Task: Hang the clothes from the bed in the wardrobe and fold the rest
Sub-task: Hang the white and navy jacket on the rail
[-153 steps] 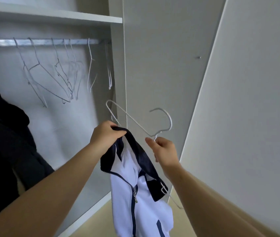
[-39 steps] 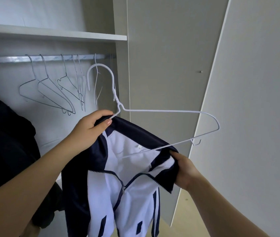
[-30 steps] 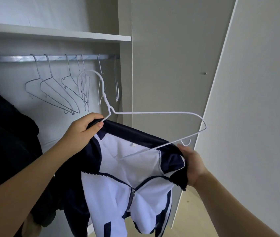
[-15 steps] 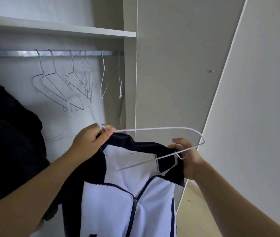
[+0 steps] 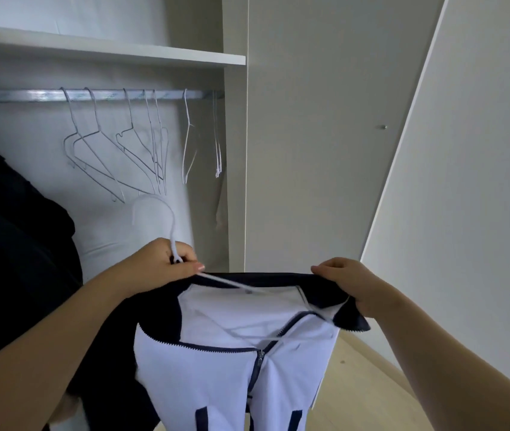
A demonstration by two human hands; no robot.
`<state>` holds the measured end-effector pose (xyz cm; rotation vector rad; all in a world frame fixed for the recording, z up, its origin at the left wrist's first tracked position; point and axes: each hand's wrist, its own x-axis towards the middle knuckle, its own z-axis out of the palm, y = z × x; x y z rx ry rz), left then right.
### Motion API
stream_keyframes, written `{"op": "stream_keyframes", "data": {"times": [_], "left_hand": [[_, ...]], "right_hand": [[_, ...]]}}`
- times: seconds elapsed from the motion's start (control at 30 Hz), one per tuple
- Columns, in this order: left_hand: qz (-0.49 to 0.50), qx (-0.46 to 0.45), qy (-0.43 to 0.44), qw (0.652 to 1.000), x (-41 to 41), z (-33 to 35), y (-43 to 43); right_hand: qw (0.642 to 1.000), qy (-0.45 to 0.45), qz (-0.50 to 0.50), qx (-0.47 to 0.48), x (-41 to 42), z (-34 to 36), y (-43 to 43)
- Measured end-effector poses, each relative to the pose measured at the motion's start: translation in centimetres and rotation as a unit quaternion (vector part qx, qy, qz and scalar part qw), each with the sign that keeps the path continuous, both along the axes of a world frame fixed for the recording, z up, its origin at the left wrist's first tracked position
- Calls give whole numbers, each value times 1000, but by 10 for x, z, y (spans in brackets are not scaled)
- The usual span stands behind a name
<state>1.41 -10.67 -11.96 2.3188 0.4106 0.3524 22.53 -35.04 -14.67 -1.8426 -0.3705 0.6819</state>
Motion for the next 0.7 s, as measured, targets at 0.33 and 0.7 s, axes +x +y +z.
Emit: {"op": "stream_keyframes", "data": {"times": [0.33,0.7], "left_hand": [[32,29,-119,992,9,5,-10],[59,-12,-216,975,-2,11,-7]], "right_hand": [[982,-162,-69,-75,6,-7,0],[990,-119,-72,-30,11,-10,-3]]}}
